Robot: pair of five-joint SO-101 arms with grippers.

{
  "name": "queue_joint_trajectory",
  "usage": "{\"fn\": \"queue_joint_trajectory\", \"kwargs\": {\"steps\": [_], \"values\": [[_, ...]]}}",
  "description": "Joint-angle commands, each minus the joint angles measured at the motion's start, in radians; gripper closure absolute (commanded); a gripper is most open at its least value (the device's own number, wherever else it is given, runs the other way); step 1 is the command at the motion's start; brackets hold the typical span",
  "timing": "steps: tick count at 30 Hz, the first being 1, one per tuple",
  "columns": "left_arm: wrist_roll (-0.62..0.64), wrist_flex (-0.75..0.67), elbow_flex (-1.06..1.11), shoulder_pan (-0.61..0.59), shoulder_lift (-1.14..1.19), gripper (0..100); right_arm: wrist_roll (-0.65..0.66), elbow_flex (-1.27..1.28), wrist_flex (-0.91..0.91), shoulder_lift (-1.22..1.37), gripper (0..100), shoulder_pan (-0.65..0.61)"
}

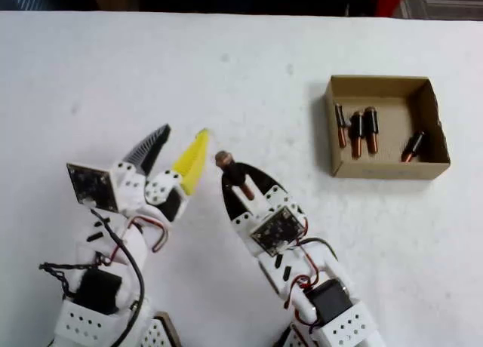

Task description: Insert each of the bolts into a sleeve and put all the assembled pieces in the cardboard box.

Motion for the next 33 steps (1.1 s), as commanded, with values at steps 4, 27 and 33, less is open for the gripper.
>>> {"fn": "queue_joint_trajectory", "kwargs": {"steps": [4,27,33], "values": [[-0.011,0.206,-0.149,-0.053,-0.01,82,-0.012,0.008,0.002,-0.013,98.1,0.008],[-0.284,0.695,-0.262,-0.219,-0.002,98,-0.006,0.0,0.122,-0.013,98.2,0.125],[-0.302,0.698,-0.244,-0.22,0.031,98,-0.011,-0.084,0.229,-0.013,98.2,0.147]]}}
